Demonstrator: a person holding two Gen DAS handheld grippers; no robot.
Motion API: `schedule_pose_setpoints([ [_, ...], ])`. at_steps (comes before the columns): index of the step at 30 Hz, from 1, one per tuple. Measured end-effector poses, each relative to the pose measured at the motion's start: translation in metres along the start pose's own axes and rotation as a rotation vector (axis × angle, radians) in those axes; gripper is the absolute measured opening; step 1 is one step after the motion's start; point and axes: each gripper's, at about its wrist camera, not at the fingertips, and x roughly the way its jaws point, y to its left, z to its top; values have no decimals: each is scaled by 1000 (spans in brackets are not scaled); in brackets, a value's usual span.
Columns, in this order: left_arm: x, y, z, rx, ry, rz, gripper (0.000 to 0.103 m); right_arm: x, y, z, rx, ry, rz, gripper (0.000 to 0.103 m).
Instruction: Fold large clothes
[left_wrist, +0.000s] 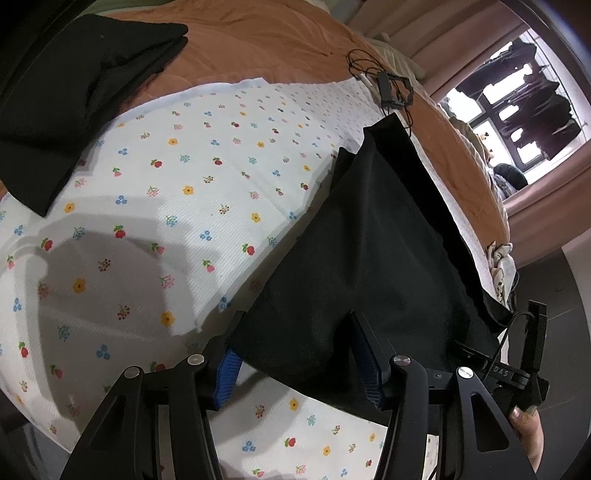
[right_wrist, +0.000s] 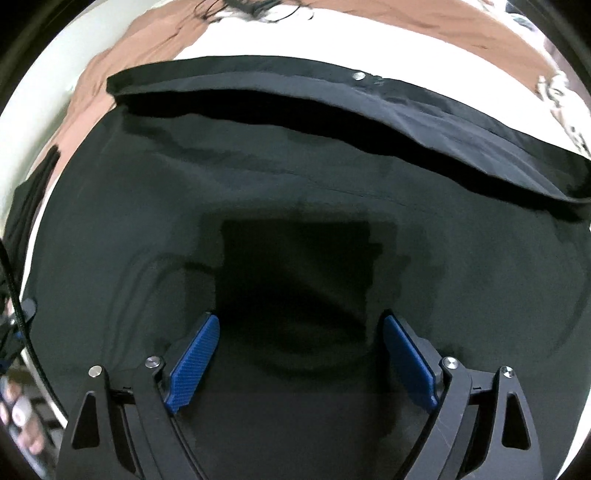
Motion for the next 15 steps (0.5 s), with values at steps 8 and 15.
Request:
schedule_pose_setpoints([
  [8,-3,6,-2,-25,-3,-22,55,-30,-8,-17,55,-81,15,89],
  [15,-8,8,-6,-81,18,-58,47,-3,-4,1,61,-62,-73,87],
])
